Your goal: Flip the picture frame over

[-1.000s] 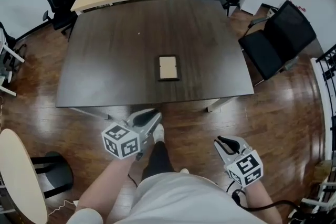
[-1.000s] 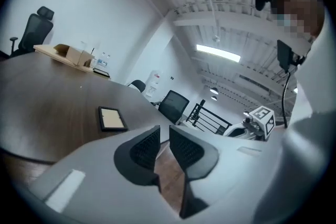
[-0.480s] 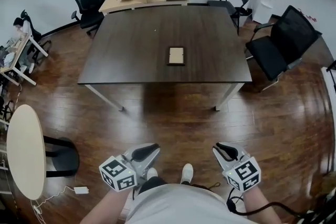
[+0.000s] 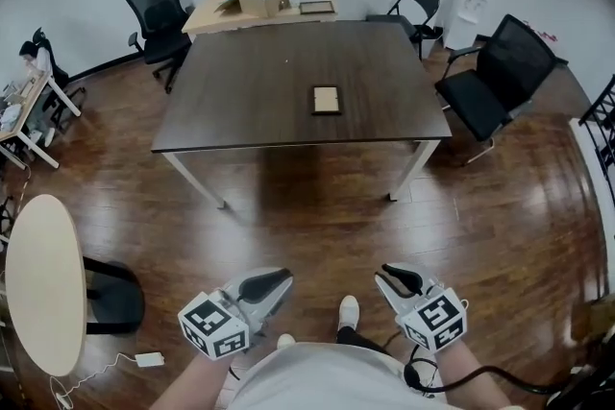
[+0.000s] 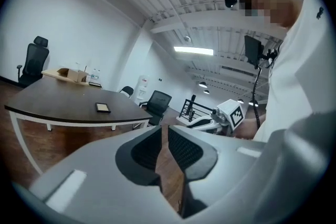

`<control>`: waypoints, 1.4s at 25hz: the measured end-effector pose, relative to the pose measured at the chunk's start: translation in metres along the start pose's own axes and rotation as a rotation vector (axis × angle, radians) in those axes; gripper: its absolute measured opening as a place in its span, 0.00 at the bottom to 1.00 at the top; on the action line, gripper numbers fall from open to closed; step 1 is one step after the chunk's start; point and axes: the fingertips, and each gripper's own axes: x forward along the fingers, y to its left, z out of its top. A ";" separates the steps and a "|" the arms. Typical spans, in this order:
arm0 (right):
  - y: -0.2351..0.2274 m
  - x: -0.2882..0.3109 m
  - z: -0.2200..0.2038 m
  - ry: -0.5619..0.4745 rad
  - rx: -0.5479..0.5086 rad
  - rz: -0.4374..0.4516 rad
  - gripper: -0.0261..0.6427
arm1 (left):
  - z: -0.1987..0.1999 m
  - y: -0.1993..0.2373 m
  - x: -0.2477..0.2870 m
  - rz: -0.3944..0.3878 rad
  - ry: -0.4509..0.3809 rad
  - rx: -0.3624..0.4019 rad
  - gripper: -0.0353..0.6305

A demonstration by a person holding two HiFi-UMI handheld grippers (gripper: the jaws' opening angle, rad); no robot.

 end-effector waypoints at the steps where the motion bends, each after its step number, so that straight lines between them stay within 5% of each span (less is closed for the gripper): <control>1: 0.010 0.000 -0.001 -0.002 0.001 -0.008 0.14 | -0.005 -0.002 -0.010 -0.006 0.009 0.009 0.11; 16: 0.131 -0.015 -0.019 -0.017 0.003 -0.069 0.13 | -0.056 -0.011 -0.110 -0.055 0.018 0.030 0.11; 35: 0.156 -0.006 -0.006 -0.011 -0.017 -0.059 0.12 | -0.069 -0.008 -0.133 -0.053 0.046 0.006 0.11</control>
